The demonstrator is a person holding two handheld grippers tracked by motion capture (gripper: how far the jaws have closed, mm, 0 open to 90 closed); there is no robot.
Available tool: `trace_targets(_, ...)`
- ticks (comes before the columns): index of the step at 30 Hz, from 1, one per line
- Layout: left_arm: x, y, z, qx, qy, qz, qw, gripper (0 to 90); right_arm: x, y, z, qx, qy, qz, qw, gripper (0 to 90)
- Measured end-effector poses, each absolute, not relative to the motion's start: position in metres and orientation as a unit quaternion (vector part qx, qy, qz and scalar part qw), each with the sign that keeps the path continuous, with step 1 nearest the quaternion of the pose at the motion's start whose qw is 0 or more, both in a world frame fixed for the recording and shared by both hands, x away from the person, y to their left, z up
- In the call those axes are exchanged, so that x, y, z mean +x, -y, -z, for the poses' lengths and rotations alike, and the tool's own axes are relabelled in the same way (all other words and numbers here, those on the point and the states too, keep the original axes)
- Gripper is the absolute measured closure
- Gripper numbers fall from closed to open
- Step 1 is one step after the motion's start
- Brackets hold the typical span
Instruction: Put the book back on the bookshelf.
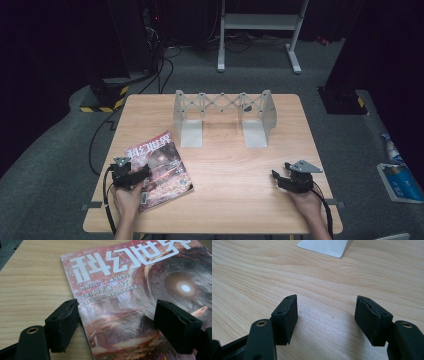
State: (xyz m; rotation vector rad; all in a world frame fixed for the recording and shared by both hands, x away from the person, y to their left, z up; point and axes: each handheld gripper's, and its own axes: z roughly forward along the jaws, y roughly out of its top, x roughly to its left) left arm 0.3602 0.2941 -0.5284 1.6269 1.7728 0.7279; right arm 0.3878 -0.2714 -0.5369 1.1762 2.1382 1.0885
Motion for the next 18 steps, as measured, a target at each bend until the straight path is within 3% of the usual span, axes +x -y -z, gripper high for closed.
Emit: trace_targets(18, 0.340, -0.281, 0.527, 0.621, -0.667, -0.273, 0.308, 22.1, 0.388, 0.271, 0.537, 0.428, -0.778, -0.396, 0.233, 35.2)
